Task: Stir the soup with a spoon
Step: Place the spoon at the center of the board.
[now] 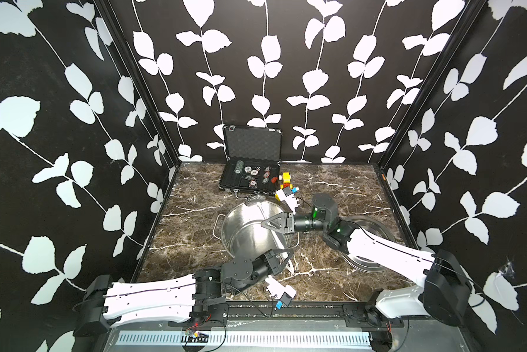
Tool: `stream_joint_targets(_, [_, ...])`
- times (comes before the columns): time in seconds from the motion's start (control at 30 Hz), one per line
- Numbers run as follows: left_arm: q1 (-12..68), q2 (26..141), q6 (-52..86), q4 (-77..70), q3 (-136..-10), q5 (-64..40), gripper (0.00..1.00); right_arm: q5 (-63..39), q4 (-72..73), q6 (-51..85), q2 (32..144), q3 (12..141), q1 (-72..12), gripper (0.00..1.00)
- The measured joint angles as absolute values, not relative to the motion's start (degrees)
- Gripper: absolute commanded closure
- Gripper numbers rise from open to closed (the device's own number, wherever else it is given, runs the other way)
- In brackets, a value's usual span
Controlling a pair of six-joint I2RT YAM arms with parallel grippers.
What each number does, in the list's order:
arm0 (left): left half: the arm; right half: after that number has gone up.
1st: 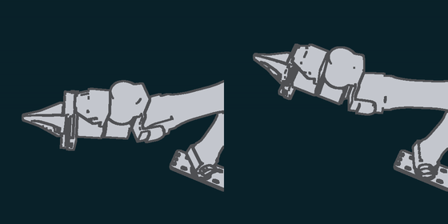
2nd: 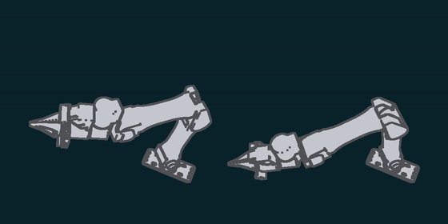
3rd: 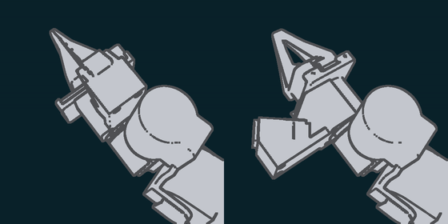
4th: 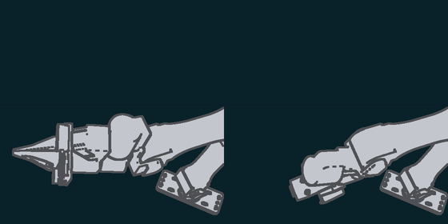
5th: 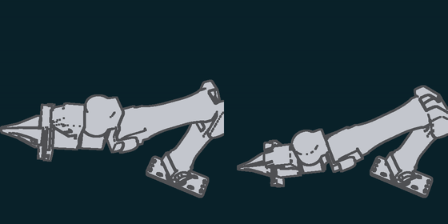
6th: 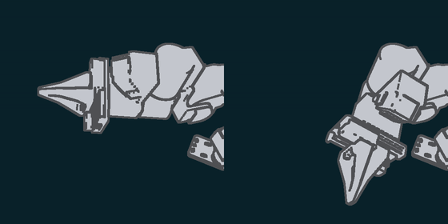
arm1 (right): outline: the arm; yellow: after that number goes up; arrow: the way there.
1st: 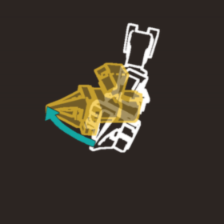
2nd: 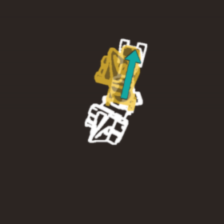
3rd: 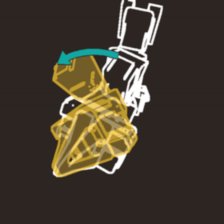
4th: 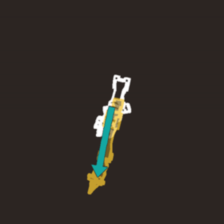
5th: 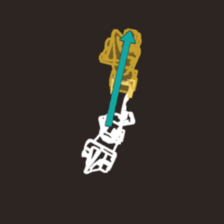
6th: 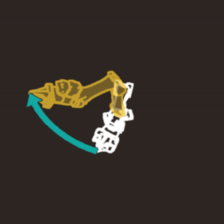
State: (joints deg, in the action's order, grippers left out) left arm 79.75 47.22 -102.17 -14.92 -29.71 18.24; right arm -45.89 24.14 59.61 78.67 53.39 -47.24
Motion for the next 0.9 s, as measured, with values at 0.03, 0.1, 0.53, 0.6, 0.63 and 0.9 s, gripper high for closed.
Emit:
stream_joint_targets(0.03, [79.7, 47.2, -101.2, -15.2, -29.7, 18.2, 0.51, -45.5, 24.1, 59.5, 78.5, 53.3, -47.0, 1.00])
stream_joint_targets(0.1, [79.7, 47.0, -98.1, -16.6, -29.7, 18.4, 0.36, -45.4, 23.3, 59.1, 77.4, 52.8, -46.2, 1.00])
stream_joint_targets(0.53, [54.9, 50.7, -46.6, -8.7, -49.6, 28.4, 0.01, -45.2, 6.6, 44.1, 57.4, 45.6, -16.5, 1.00])
stream_joint_targets(0.6, [46.3, 53.6, -34.4, -3.7, -55.9, 30.1, 0.01, -45.1, 6.7, 42.6, 58.9, 42.2, -14.6, 1.00])
stream_joint_targets(0.63, [41.9, 55.1, -27.9, -1.3, -58.1, 30.8, 0.01, -45.0, 7.1, 41.9, 60.4, 40.6, -14.1, 1.00])
stream_joint_targets(0.9, [18.0, 58.5, 3.0, 5.8, -51.2, 33.5, 0.01, -43.9, 15.0, 38.2, 82.5, 35.8, -13.1, 1.00])
